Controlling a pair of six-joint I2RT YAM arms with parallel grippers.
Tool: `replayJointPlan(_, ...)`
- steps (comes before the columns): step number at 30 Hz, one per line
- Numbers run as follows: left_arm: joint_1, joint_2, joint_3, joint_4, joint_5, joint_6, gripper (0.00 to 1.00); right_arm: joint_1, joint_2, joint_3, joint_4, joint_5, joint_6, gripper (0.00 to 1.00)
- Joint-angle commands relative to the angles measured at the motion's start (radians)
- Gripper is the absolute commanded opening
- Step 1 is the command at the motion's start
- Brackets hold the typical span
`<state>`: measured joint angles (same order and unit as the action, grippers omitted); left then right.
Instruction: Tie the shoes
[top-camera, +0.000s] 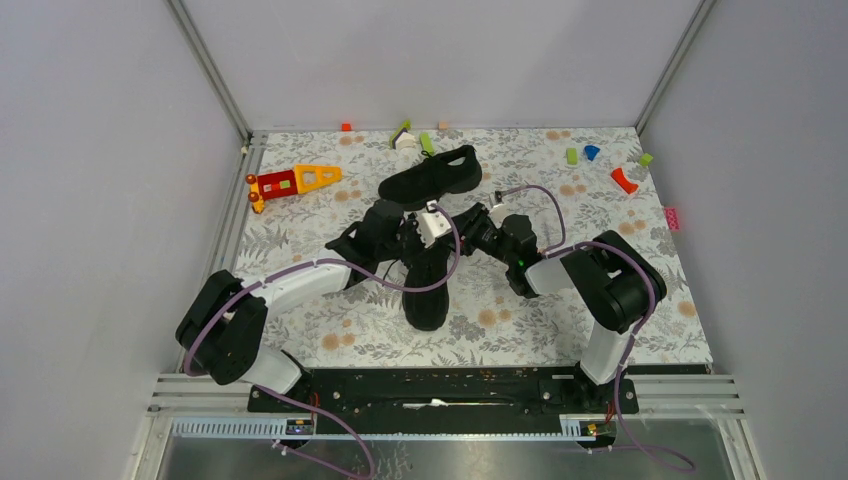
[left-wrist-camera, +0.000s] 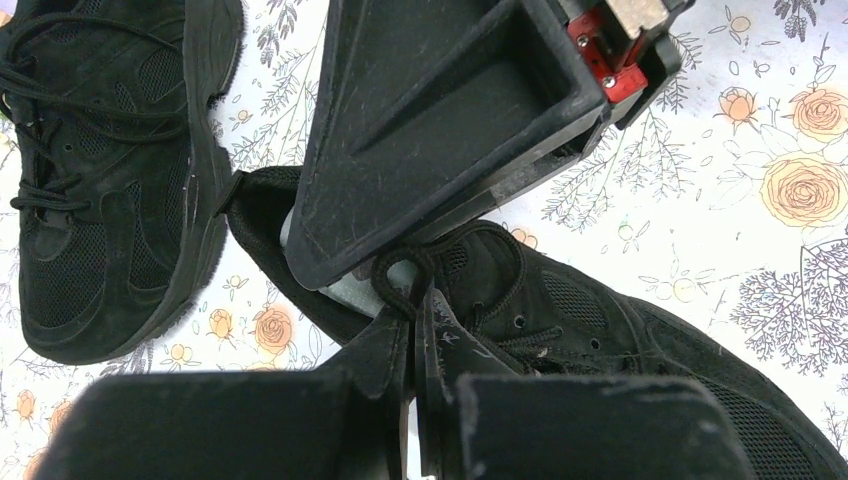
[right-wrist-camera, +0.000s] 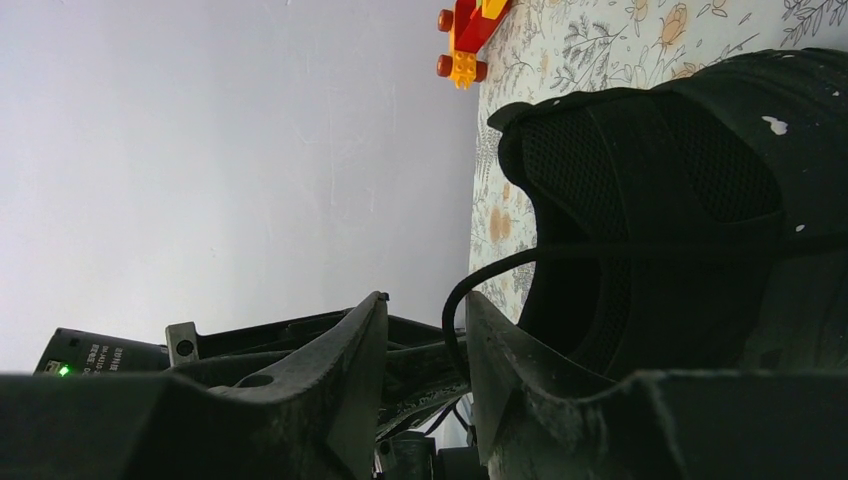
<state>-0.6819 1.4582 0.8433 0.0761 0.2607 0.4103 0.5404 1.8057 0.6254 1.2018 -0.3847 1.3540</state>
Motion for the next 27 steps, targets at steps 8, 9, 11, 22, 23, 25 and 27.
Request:
replayJointPlan(8,-0.013,-0.015,0.015,0.011,-0.005,-0.005,0.0,0.003,-0.055,0.003,0.126,-0.005,-0.026,0.45)
replayJointPlan(9,-0.013,-0.017,0.011,0.014,-0.004,-0.005,0.0,0.003,-0.056,0.005,0.125,-0.009,-0.026,0.45)
replayJointPlan(11,-0.013,-0.021,0.009,0.014,-0.001,-0.007,0.0,0.005,-0.062,0.013,0.097,-0.025,-0.038,0.45)
replayJointPlan(22,-0.013,-0.034,0.019,0.006,0.01,-0.008,0.0,0.03,-0.11,0.03,-0.091,-0.025,-0.134,0.46)
replayJointPlan(23,-0.014,-0.036,0.018,0.006,0.014,-0.008,0.0,0.033,-0.112,0.034,-0.104,-0.022,-0.142,0.46)
replayJointPlan(25,-0.015,-0.035,0.017,0.005,0.02,-0.012,0.0,0.04,-0.11,0.044,-0.115,-0.019,-0.152,0.46)
replayJointPlan(27,-0.016,-0.031,0.019,0.005,0.029,-0.018,0.0,0.044,-0.1,0.051,-0.105,-0.021,-0.147,0.46)
